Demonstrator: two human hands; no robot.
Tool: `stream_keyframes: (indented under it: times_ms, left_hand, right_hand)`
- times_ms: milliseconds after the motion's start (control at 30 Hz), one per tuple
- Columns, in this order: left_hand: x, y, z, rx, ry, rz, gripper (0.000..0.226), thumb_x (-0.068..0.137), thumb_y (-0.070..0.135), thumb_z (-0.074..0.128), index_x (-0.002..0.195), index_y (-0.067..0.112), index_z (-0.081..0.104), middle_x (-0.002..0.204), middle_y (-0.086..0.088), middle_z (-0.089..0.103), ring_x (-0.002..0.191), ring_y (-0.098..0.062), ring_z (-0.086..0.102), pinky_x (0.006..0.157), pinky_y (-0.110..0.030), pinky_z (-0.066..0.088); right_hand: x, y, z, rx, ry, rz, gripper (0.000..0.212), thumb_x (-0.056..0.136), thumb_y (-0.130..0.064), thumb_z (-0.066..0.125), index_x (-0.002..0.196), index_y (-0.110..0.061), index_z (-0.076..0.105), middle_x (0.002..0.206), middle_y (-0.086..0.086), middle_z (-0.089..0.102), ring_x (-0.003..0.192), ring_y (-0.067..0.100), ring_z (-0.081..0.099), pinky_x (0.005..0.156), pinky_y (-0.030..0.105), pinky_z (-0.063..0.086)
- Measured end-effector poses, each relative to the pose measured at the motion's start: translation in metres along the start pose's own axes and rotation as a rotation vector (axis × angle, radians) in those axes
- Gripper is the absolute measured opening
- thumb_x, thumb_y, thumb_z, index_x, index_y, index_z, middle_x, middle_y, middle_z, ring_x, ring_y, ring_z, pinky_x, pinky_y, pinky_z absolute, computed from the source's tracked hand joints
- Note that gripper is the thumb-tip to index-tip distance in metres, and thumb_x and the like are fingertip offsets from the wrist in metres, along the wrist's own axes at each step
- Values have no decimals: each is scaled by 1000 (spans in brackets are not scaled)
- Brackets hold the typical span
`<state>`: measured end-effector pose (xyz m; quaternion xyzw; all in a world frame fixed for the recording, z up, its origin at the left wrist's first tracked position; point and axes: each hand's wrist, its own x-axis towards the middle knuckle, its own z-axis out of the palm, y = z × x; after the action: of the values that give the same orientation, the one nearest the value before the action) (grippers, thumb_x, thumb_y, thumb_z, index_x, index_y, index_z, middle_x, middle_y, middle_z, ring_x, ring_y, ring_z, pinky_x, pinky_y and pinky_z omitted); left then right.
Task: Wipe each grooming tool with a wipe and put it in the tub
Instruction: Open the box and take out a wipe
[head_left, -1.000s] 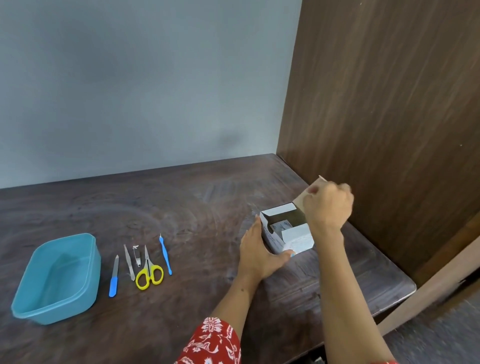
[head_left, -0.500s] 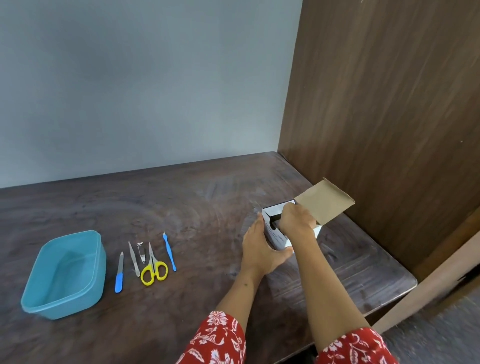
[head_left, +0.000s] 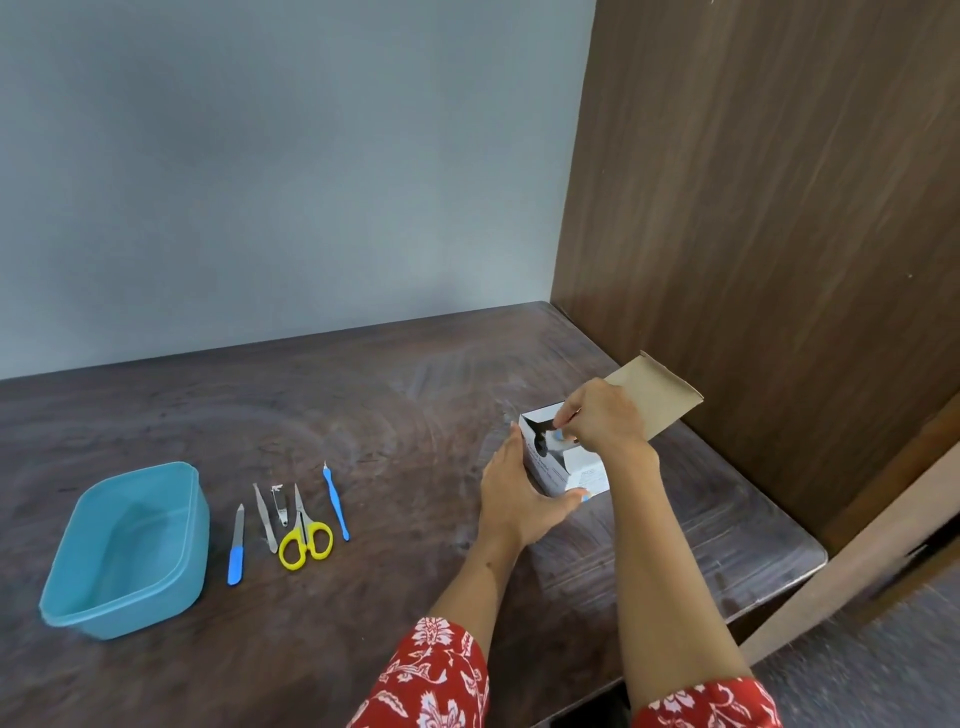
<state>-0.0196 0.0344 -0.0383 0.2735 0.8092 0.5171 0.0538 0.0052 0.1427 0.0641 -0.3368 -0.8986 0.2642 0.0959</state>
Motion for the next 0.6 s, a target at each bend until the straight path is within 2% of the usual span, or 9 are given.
stream_keyframes:
  times_ms: [67, 167, 267, 333, 400, 467, 533, 600]
  left_hand:
    - [0, 0, 0, -2, -1, 0, 99, 52, 51, 82, 137, 27, 35, 130, 13, 54, 120, -6, 49, 104, -31, 41]
    - [-1, 2, -1, 7, 2, 4, 98, 51, 51, 81, 135, 28, 37, 128, 14, 55, 119, -6, 50, 103, -32, 43]
    - [-1, 2, -1, 1, 10, 14, 96, 50, 53, 80, 133, 29, 39, 125, 15, 57, 116, -5, 52, 100, -33, 45]
    - [-1, 2, -2, 13, 5, 9, 96, 49, 55, 79, 133, 28, 39, 126, 15, 57, 116, -6, 53, 100, -34, 45]
    - [-1, 2, -1, 24, 12, 13, 95, 49, 56, 79, 132, 28, 40, 124, 15, 57, 115, -6, 53, 99, -34, 46]
    - [-2, 3, -1, 21, 18, 19, 93, 49, 54, 79, 130, 28, 42, 123, 16, 58, 113, -5, 54, 99, -33, 46]
    - [-3, 3, -2, 3, 14, 19, 90, 50, 52, 80, 128, 29, 42, 121, 17, 59, 112, -4, 54, 98, -33, 47]
    - [-3, 4, -3, -8, 10, 16, 89, 51, 50, 81, 128, 29, 43, 122, 16, 59, 112, -5, 55, 98, -33, 47]
  right_hand:
    - [-1, 2, -1, 16, 21, -5, 30, 73, -1, 67, 57, -26, 63, 91, 9, 67, 82, 27, 64, 75, 40, 56]
    - [-5, 5, -3, 10, 24, -35, 36, 76, 3, 61, 59, -28, 64, 86, 6, 67, 79, 24, 64, 68, 35, 54]
    - [-7, 9, -4, 9, -1, -67, 40, 79, 9, 54, 65, -27, 67, 87, 7, 68, 83, 25, 63, 73, 37, 54]
    - [-7, 11, -4, 53, -16, -88, 37, 80, 11, 51, 74, -19, 72, 87, 9, 69, 83, 25, 65, 76, 38, 54]
    - [-9, 12, -4, 116, -13, -93, 33, 80, 11, 49, 83, -13, 72, 85, 12, 69, 79, 24, 67, 62, 29, 51]
    - [-10, 12, -3, 157, 1, -97, 29, 80, 8, 51, 88, -11, 71, 82, 11, 67, 74, 23, 68, 50, 22, 40]
    - [-11, 12, -2, 171, 15, -126, 24, 81, 6, 54, 89, -7, 72, 78, 9, 65, 74, 24, 68, 50, 20, 39]
    - [-13, 12, -2, 186, 32, -149, 17, 81, 3, 58, 84, -4, 73, 77, 10, 67, 74, 25, 67, 58, 24, 47]
